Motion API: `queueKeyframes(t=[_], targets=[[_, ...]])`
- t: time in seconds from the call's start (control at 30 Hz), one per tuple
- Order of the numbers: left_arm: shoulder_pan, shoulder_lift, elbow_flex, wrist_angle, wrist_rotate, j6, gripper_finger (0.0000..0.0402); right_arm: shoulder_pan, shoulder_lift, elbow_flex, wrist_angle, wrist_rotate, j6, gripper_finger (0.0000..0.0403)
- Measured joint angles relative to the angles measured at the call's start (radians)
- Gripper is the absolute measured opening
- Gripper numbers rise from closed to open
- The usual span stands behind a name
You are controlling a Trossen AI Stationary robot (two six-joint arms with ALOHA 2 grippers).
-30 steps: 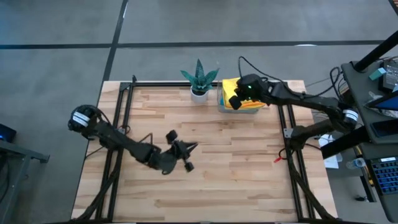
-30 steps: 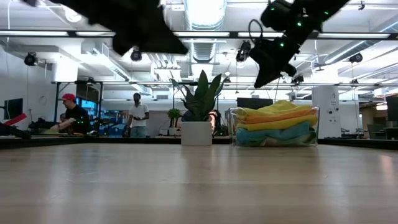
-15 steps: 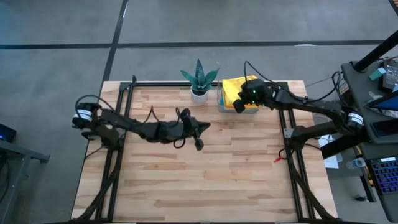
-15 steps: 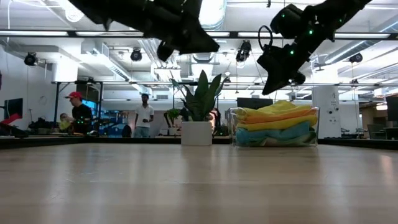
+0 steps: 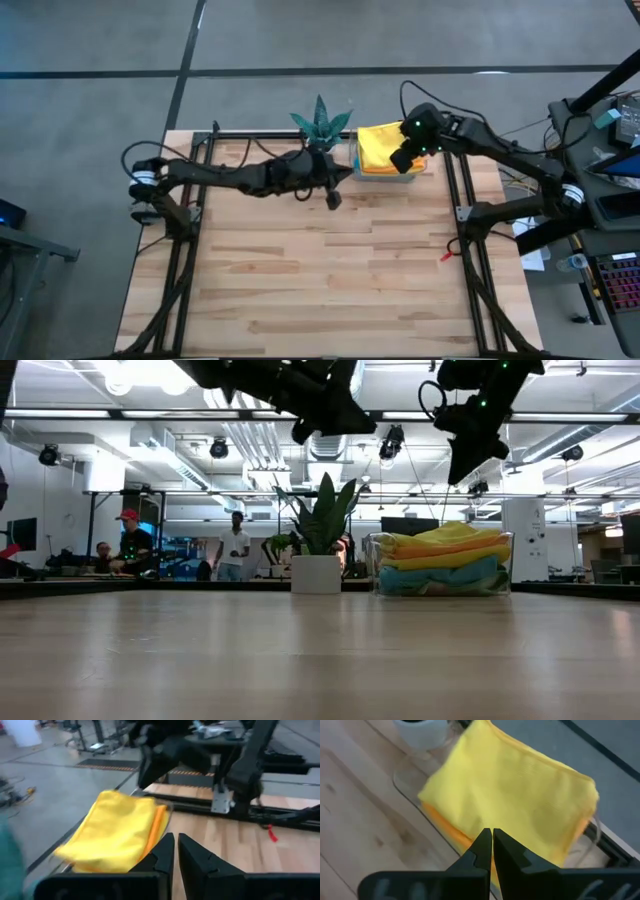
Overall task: Fold microfiber towels
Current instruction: Put the yellow microfiber towel into the transparent bin
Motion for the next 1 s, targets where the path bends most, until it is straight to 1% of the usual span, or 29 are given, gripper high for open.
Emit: queueKeyframes(t=[0.1,0.33,0.43,0.5,0.67,0.73,0.87,1.0], targets=[[0.004,0.043,0.064,-0.036,0.021,0.014,0.001,-0.017,0.0,0.019,-0.038,-0.001,-0.004,0.0009],[0.024,0.218,0.256,-0.139,0.03,0.059,0.001,-0.064,0.001,0.012,-0.046,-0.008,-0.005,0.0009],[0.049,0.297,0.316,-0.133,0.03,0.064,0.001,-0.084,0.002,-0.006,-0.046,-0.048,0.0,0.0009],[0.069,0.352,0.35,-0.121,0.029,0.064,0.001,-0.093,0.002,-0.022,-0.045,-0.053,0.003,0.0009],[0.109,0.464,0.404,-0.126,0.026,0.057,0.001,-0.117,0.002,-0.069,-0.042,-0.052,0.026,0.0009],[0.119,0.504,0.415,-0.095,0.014,0.056,0.001,-0.124,0.002,-0.082,-0.041,-0.052,0.027,0.0009],[0.13,0.546,0.412,-0.064,0.004,0.057,0.001,-0.128,0.002,-0.11,-0.022,-0.052,0.034,0.0009],[0.133,0.563,0.411,-0.058,-0.033,0.057,0.001,-0.129,0.002,-0.162,0.069,-0.048,0.042,0.0009]])
